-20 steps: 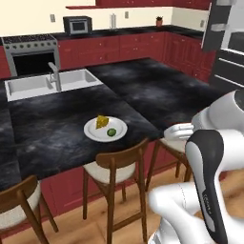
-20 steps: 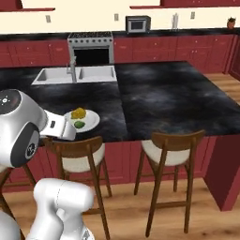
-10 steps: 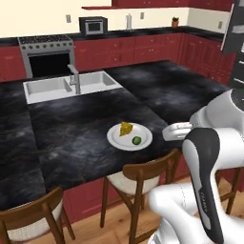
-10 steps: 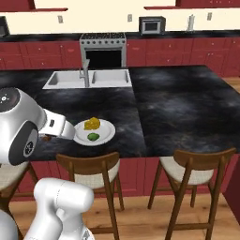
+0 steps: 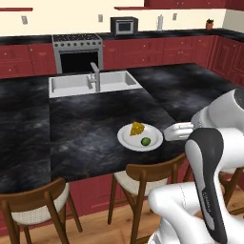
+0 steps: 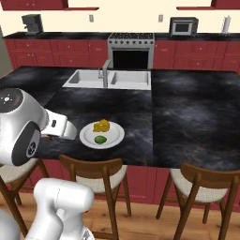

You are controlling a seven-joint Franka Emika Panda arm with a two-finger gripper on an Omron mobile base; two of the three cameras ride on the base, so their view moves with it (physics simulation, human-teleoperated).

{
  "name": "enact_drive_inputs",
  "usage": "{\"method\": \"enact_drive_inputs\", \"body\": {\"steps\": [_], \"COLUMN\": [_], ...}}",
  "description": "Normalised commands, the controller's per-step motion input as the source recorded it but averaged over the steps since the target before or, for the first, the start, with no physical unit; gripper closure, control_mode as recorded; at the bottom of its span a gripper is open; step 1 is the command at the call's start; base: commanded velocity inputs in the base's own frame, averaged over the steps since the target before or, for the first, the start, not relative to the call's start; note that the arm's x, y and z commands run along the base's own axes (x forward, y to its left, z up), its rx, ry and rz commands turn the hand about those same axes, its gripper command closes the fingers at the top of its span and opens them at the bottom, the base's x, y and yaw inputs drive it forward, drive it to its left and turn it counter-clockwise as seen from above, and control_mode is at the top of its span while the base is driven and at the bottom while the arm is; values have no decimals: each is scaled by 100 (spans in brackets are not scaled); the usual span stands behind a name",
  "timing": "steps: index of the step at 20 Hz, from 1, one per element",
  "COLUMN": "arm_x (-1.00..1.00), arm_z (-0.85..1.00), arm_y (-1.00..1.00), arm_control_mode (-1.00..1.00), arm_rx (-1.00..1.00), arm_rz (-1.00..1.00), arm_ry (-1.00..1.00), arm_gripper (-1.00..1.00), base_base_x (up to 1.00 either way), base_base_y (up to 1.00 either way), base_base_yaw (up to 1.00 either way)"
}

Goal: Take the cheese, chicken drumstick, and avocado from the fridge and place them on the plate on the dining counter to create an appetizer plate.

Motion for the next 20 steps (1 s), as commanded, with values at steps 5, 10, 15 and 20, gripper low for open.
{"method": "enact_drive_inputs", "body": {"steps": [5, 10, 15, 20], "arm_x": [34, 72, 58, 47], "arm_z": [-18, -30, -25, -21], "arm_y": [0, -19, -31, 33], "arm_control_mode": [-100, -100, -100, -100], "arm_rx": [0, 0, 2, 0], "arm_rz": [-3, -11, -2, 1], "arm_ry": [0, 1, 9, 16], "arm_gripper": [100, 100, 100, 100], "base_base_x": [12, 0, 0, 0], "base_base_y": [0, 0, 0, 0], "base_base_yaw": [0, 0, 0, 0]}}
